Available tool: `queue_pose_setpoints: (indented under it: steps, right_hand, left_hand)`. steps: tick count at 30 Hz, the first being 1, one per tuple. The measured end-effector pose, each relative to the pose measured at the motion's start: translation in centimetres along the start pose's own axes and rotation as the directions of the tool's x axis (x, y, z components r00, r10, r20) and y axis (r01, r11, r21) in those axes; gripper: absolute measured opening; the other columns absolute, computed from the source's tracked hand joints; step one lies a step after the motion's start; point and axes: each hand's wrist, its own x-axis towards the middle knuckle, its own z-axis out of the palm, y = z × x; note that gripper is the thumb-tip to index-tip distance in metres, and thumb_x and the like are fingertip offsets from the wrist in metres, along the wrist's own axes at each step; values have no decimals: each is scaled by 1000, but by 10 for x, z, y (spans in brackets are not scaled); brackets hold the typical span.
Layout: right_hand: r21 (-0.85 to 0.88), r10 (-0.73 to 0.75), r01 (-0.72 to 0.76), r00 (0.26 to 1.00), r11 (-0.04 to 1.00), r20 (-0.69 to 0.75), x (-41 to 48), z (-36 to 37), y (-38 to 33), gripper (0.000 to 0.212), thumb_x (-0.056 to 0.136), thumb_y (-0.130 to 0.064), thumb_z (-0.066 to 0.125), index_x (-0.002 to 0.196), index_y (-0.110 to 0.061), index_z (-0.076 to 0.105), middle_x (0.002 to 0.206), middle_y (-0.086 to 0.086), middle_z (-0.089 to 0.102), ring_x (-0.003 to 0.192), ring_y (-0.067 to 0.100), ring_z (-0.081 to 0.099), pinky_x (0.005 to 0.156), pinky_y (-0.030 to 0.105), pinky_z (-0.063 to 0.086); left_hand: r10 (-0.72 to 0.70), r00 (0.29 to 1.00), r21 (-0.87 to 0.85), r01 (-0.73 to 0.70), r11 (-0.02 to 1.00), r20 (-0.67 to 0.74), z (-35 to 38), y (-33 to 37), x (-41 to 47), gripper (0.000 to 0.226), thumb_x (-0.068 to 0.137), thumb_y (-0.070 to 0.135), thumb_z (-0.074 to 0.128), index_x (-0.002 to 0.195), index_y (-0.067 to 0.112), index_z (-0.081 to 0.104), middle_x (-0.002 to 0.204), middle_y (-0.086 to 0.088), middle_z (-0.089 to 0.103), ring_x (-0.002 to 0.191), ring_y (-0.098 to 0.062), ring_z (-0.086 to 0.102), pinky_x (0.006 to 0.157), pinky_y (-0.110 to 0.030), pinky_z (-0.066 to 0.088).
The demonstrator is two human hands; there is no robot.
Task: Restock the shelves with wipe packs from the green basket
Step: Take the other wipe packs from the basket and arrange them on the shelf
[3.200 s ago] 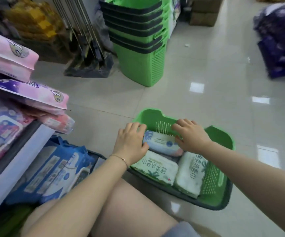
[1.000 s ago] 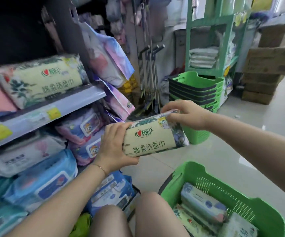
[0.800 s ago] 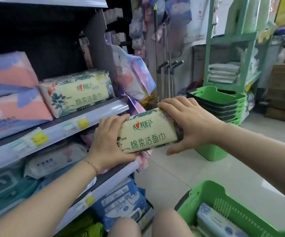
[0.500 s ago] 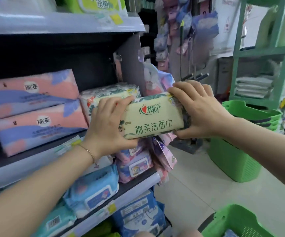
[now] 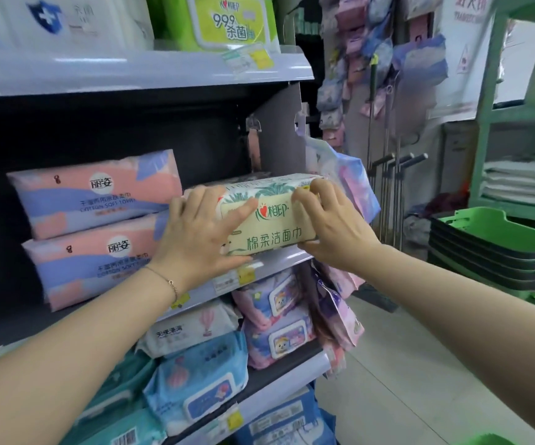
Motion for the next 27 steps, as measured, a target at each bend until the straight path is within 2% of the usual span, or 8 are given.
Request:
queue_pose_setpoints:
  steps: [5, 11, 15, 18, 20, 22, 24, 27]
  right_hand:
    - [-49, 41, -38, 997, 998, 65, 3, 14, -2, 68, 71, -46, 69, 124, -13, 41, 121, 15, 43, 87, 34, 45, 74, 44, 47]
    - [-21, 76, -73, 977, 997, 201, 18, 23, -10, 67, 83, -46, 61, 133, -10, 37, 132, 15, 35, 99, 35, 43, 84, 43, 42]
    - [-25, 113, -110, 962, 994, 250, 17, 17, -9, 65, 83, -48, 58, 133, -13, 35, 134, 12, 34, 101, 35, 43, 85, 44, 42]
    - [-102, 53, -29, 968, 994, 244, 6, 7, -7, 49, 82, -41, 54, 121, -12, 47, 124, 11, 46, 98, 33, 48, 80, 44, 43]
    - [-139, -33, 60, 982, 989, 186, -6, 0, -5, 36, 77, -33, 52, 104, -9, 57, 103, 10, 56, 85, 32, 52, 70, 40, 44]
    - [-182, -125, 149, 982, 972, 141, -23, -6, -3, 25, 75, -28, 51, 90, -9, 59, 86, 8, 56, 73, 29, 50, 63, 37, 40]
    - [-170, -168, 191, 975, 967, 144, -44, -12, -1, 17, 75, -24, 52, 83, -10, 58, 80, 7, 54, 69, 28, 48, 60, 36, 37]
    - [-109, -129, 156, 966, 982, 224, -84, -20, 9, 20, 77, -26, 50, 84, -10, 59, 81, 7, 54, 69, 28, 50, 55, 36, 41]
  left_hand:
    - [-68, 997, 57, 66, 996, 33, 26, -3, 3, 78, 70, 70, 49, 136, 31, 38, 118, -18, 52, 105, -32, 41, 79, -44, 42]
    - [-202, 976, 61, 198, 978, 75, 44, 1, 7, 74, 68, 61, 61, 132, 30, 40, 123, -17, 51, 109, -31, 36, 77, -47, 43]
    - [-239, 965, 70, 232, 970, 111, 37, 18, 12, 71, 68, 53, 72, 129, 23, 50, 127, -13, 48, 113, -29, 35, 81, -53, 38]
    - [-191, 980, 58, 187, 981, 62, 29, 32, 12, 59, 66, 39, 74, 117, 15, 56, 127, -10, 51, 116, -29, 37, 84, -53, 34]
    - [-108, 994, 36, 108, 994, -10, 23, 44, 11, 47, 68, 33, 69, 110, 15, 59, 123, -9, 56, 116, -29, 40, 85, -49, 33]
    - [-10, 999, -19, 9, 1000, -36, 17, 62, 10, 40, 70, 31, 63, 106, 14, 60, 119, -8, 58, 113, -30, 45, 83, -44, 36]
    - [52, 999, -106, -53, 993, -14, 12, 85, 7, 33, 71, 31, 60, 100, 14, 61, 110, -7, 61, 105, -29, 52, 76, -41, 41]
    - [86, 993, -265, -61, 962, 86, 12, 127, -1, 25, 73, 33, 56, 91, 17, 60, 90, 0, 58, 88, -26, 56, 67, -38, 42]
